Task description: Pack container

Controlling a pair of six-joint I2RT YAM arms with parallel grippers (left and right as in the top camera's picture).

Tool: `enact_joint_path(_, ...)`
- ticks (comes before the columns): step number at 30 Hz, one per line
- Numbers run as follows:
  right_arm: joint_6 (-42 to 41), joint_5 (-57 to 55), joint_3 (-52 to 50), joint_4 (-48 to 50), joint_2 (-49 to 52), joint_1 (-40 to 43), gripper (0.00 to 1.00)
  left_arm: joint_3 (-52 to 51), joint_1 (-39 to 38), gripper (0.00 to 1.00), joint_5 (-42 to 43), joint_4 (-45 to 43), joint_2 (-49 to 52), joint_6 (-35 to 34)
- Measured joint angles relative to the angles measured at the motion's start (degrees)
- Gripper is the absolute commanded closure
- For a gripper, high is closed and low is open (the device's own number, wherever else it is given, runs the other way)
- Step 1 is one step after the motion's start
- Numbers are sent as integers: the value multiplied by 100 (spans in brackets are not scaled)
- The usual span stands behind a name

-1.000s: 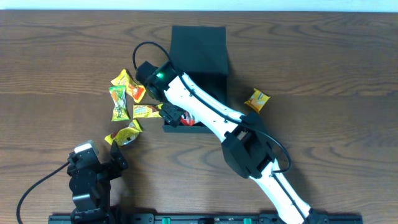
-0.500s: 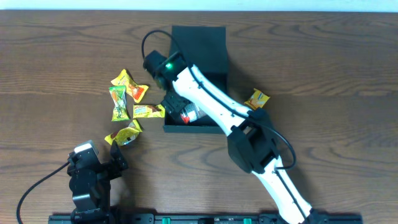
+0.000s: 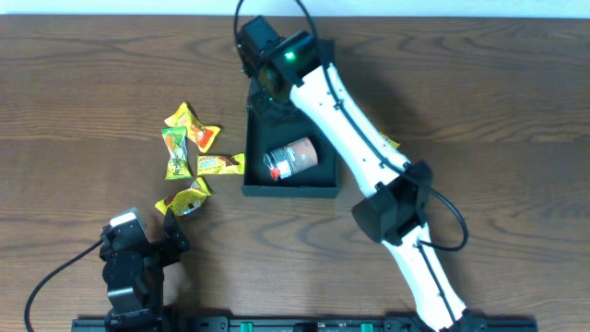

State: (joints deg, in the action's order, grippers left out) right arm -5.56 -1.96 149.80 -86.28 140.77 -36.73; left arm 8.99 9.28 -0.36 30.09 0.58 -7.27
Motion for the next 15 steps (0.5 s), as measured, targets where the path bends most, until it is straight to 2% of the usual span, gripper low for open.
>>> enact_joint_path(15,-9,70,-1589,671,0,264,98,0,0,5,0,0,0,0)
